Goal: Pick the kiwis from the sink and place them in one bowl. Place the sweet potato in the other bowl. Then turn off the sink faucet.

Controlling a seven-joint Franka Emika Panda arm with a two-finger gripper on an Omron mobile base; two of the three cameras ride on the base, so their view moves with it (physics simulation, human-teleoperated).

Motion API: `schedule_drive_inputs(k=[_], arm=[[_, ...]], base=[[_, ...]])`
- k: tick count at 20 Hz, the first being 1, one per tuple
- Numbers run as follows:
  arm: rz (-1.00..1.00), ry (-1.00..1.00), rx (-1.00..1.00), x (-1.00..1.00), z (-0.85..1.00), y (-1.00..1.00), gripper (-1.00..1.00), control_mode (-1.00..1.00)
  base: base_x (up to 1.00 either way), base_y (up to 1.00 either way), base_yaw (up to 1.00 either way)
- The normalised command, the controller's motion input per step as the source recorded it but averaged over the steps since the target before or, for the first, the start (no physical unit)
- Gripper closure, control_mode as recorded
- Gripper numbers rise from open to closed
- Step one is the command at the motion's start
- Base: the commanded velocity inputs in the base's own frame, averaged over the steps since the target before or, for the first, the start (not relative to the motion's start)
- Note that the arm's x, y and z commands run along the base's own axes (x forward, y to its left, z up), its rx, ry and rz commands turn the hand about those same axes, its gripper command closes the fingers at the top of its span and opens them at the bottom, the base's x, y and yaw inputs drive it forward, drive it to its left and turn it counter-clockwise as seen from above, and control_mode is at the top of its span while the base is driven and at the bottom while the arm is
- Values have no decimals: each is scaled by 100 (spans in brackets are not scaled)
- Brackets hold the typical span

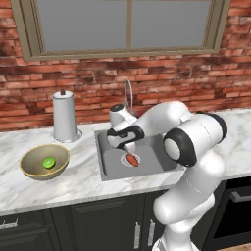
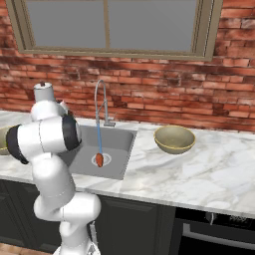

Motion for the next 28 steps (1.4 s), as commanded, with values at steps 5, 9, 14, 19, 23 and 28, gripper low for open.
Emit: schedule_drive_inputs(k=[5,9,14,19,23,28], arm=[[0,-2,0,-75,100,0,100,-100],[0,-14,6,-80,88,0,100,-100],[26,-17,22,-91,48,0,100,-100],[45,-15,29,-67,20,0,100,-100],[40,-2,27,-16,27,9,100,-100],[28,0,19,6,34,48,100,-100]], base=[[0,0,0],[0,0,0],[0,0,0],[0,0,0],[0,0,0],[0,0,0]])
